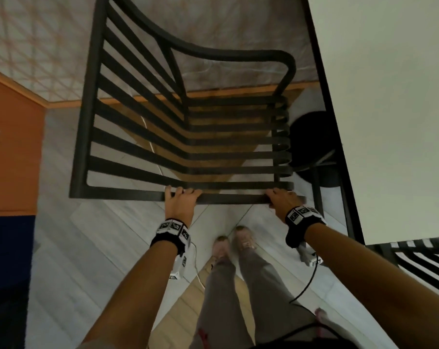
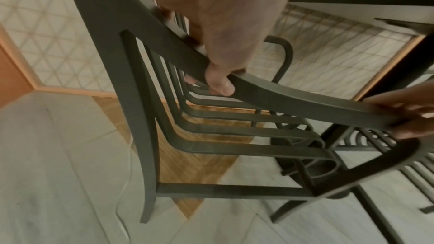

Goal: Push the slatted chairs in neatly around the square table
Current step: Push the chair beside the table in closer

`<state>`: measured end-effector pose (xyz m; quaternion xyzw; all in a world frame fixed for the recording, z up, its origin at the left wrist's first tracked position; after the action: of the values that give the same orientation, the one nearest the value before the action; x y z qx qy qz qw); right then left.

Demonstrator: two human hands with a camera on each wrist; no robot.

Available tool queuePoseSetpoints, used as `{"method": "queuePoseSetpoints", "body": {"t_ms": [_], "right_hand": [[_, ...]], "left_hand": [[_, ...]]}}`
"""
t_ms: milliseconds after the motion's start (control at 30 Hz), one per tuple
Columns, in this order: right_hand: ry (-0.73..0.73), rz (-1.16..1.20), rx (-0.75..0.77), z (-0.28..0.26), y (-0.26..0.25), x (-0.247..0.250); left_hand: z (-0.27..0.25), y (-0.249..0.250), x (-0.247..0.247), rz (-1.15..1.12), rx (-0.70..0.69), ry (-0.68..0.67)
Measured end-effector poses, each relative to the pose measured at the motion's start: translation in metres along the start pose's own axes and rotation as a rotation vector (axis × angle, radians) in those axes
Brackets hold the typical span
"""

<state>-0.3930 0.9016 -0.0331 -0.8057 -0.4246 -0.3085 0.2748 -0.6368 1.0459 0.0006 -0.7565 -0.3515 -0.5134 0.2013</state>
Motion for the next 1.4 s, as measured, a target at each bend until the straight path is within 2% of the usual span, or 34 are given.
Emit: {"method": "queuePoseSetpoints", "body": {"t_ms": [233, 700, 1133, 1233, 1400], "right_hand": [[0.034, -0.087, -0.133, -0.017, 0.051, 0.002], [0.068, -0.061, -0.158, 0.021, 0.058, 0.043], [0.085, -0.061, -0.170, -0.003, 0.048, 0.021], [0.145, -0.046, -0.139, -0.014, 0.047, 0.026], [0.240, 0.084, 0.029, -0.061, 0.027, 0.030]], "left_hand": [[-0.013, 0.059, -0.008, -0.075, -0.084, -0.053], [0.034, 0.057, 0.016, -0.075, -0.044, -0.052], [0.012, 0.063, 0.003, -0.092, 0.023, 0.000], [0.012, 0.067, 0.007, -0.087, 0.058, -0.016], [-0.001, 0.089, 0.017, 0.009, 0.094, -0.085]]}}
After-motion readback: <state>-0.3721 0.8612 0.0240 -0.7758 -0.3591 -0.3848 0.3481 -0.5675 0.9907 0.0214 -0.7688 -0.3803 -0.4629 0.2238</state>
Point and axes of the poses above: each hand's wrist, its own z-axis towards the middle knuckle, its own x-axis out of the back of the hand, y = z × x, the point moved 3 cm from there along z, towards the middle knuckle, and after that the axes turned 4 degrees about -x, right-handed, at the moved point
